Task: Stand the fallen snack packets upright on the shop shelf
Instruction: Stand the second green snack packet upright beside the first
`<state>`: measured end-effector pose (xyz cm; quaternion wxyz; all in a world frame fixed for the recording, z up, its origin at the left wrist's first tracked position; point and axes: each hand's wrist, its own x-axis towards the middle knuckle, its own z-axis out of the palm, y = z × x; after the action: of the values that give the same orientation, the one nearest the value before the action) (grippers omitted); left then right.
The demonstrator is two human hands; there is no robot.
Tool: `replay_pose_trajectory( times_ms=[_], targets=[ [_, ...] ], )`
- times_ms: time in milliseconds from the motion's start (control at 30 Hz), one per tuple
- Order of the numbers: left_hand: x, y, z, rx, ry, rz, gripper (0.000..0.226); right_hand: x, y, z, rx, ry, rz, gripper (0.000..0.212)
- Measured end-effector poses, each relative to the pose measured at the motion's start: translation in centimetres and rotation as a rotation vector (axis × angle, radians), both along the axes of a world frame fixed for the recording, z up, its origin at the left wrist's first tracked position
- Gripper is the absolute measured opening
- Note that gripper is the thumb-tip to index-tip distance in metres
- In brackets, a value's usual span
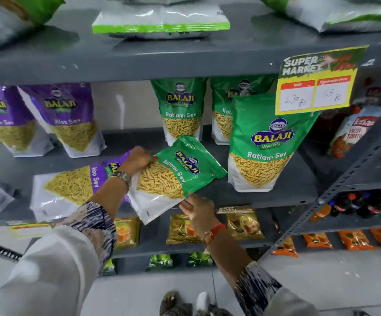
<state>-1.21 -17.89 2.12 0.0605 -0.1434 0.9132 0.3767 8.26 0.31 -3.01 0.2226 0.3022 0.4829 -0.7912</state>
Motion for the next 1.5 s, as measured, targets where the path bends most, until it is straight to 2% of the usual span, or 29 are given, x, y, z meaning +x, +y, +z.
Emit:
replay_pose_trajectory(
  times_ms=[67,167,300,433,567,833,967,1133,1300,1500],
  targets=[
    [-0.6,-0.4,0.4,0.039,-0.046,-0.014,0.023,-0.3,-1.0,0.0,-0.08,-0.033,-0.074,0.024],
    [-1.4,-0.9,0.7,0.081,-0.089,-0.077,0.022,-0.1,-1.6,-0.4,-0.114,0.029,-0.182,0.032],
    [-1.2,-1.8,1.2,0.134,-0.092,-0.062,0.031,0.5,-2.6,-0.5,-0.073,0.153,-0.299,0.021],
    [1.0,-3.7,0.7,0.377,-0.09,0.079,0.024,1.5,-3.5,0.0,0.024,0.266,-0.318,0.016],
    [4.6,-4.7,1.2,0.577,0.071,0.18,0.011,1.8,-2.5,3.0,0.108,0.395,-0.317,0.016],
    [13.0,-2.2,4.1,0.791,0.276,0.207,0.027,5.4,1.2,7.5,0.166,0.647,-0.28,0.014],
    [15.9,-1.5,4.9,0.857,0.328,0.168,0.032,7.4,2.7,8.8,0.171,0.75,-0.25,0.016],
    [17.4,-0.5,4.8,0.866,0.359,0.164,0.027,7.8,3.4,8.6,0.203,0.757,-0.226,0.017],
    [15.7,0.4,3.5,0.902,0.372,0.261,0.022,5.4,3.3,8.2,0.277,0.765,-0.192,0.012],
    [12.2,2.4,2.9,0.934,0.295,0.301,0.02,1.3,3.6,7.6,0.298,0.742,-0.248,0.016]
  ],
)
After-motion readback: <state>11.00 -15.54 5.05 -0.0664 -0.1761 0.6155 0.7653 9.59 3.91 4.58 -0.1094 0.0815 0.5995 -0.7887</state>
